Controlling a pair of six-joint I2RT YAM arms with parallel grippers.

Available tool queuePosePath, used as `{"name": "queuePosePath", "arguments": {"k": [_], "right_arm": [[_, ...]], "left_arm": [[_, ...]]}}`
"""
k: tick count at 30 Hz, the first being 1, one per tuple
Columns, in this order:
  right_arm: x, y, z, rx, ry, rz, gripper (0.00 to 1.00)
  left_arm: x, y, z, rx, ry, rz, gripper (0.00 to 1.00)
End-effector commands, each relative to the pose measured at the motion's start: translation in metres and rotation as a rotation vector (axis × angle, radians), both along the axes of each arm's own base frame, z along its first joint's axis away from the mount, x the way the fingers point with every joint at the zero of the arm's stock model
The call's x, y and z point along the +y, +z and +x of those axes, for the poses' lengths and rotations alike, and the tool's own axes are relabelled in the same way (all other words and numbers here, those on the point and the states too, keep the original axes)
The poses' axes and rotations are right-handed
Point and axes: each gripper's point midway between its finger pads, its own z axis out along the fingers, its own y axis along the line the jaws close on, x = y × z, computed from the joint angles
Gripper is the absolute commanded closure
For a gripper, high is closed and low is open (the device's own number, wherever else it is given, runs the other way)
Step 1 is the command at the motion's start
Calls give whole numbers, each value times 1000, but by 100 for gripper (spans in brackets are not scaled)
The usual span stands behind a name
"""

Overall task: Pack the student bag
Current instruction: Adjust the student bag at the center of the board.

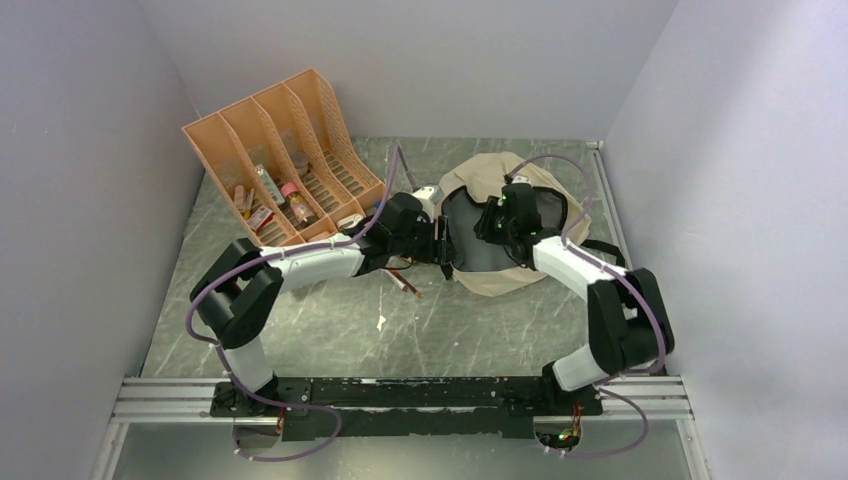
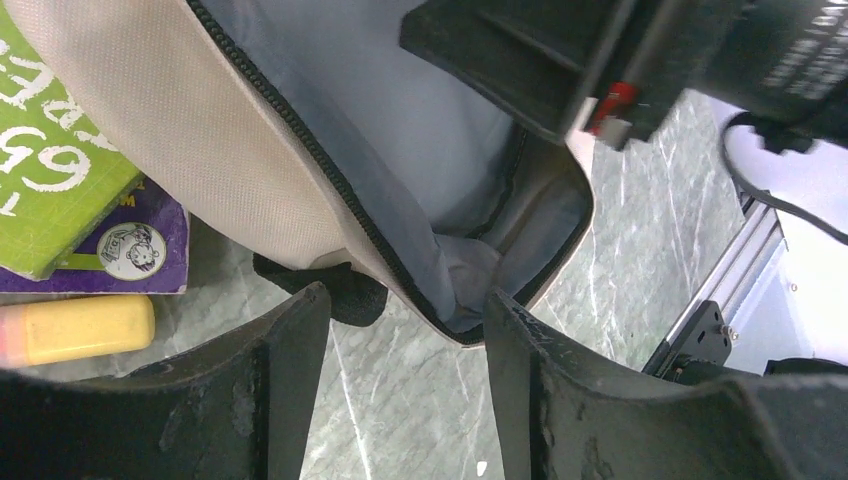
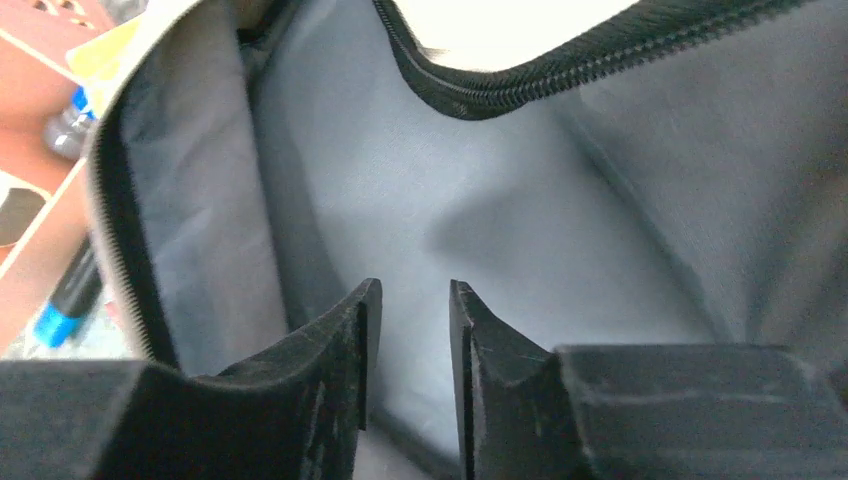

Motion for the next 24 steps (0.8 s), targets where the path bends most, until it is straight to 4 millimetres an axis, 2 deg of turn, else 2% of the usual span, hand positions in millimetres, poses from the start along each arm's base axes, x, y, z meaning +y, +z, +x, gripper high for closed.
{"name": "queuePosePath", "arguments": {"k": [1,6,9,16,24], "right_arm": [[7,2,31,-115,4,-45,67],[6,-7,51,-166,-23,-117,71],[0,-2,60,-246,-55,-147,74],[-12,3,84,-339,-93,-248,67],[3,41,113,-466,-43,-249,67]], "left_arm": [[-1,-1,10,-17,16,8,39],[0,-8,9,-7,17,18,40],[0,-12,8,-1,10,24,40],[0,-17,6,7,1,32,41],[5,-13,6,7,17,22,41]]}}
